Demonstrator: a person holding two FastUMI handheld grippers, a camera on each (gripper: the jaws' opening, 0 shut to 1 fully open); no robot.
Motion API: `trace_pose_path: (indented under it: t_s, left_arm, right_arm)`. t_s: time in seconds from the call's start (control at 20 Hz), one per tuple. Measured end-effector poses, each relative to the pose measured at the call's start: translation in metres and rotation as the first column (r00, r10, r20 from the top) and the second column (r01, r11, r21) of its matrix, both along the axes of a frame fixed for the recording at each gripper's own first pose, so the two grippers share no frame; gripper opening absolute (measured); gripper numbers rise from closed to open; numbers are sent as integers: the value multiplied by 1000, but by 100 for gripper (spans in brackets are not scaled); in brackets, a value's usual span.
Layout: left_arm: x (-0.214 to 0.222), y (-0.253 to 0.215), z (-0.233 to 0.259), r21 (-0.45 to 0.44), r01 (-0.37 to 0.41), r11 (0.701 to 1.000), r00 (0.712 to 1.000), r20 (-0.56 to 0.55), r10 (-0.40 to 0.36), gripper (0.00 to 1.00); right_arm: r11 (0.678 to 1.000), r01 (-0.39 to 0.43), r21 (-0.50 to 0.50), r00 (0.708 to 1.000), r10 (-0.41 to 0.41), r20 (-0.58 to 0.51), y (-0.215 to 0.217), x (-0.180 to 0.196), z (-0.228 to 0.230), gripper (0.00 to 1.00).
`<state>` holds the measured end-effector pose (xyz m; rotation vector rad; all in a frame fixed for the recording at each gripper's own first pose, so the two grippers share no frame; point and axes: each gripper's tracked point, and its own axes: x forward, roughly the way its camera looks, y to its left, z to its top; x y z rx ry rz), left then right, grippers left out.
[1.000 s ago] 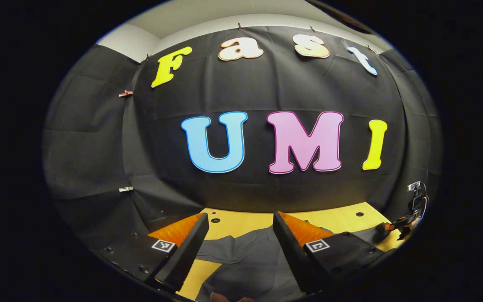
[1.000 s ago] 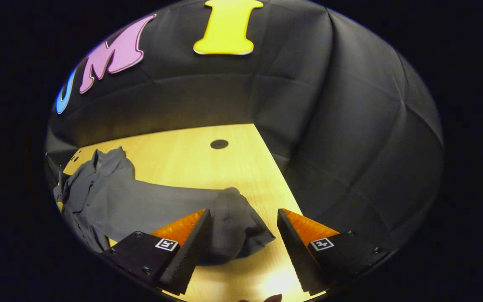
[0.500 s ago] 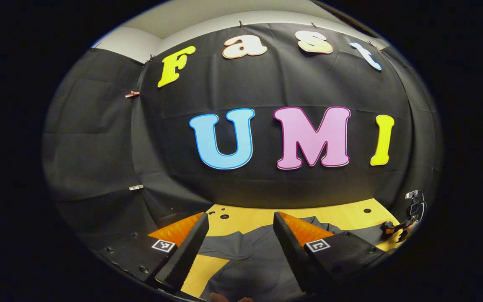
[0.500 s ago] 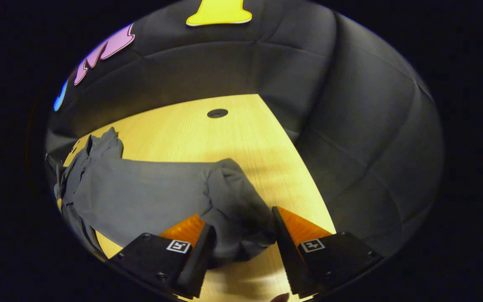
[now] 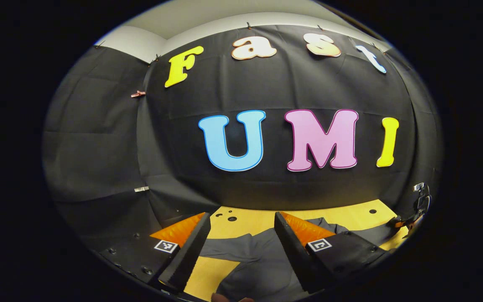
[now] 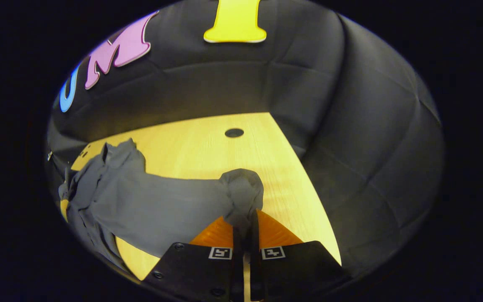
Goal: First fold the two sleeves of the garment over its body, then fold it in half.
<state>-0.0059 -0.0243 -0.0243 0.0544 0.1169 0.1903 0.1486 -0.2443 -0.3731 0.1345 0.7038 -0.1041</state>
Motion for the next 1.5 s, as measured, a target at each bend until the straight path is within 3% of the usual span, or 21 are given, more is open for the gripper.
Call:
trace_pose_path:
  t_s: [0.4,0.7,1.1,1.35,1.5]
  left_arm:
    - [13,60,-16,-53,103,993,995,8,-103,96]
    - [25,134,-30,-88,128,988,992,26,-126,96]
    - [42,228,-71,-106,98,990,995,-4,-99,96]
    - [67,268,-114,-97,110,989,992,-57,-116,96]
    - [84,287,-147,-79,111,991,988,-98,-119,96]
  right_arm:
    - [993,92,-69,980,-78,185,30,-48,128,11]
    - [990,118,-78,956,-92,279,104,-73,204,10]
    - [996,-65,-64,922,84,377,288,-50,265,11]
    - [973,-228,-41,901,227,370,408,-27,250,11]
    - [950,-308,-48,899,307,312,461,-18,212,10]
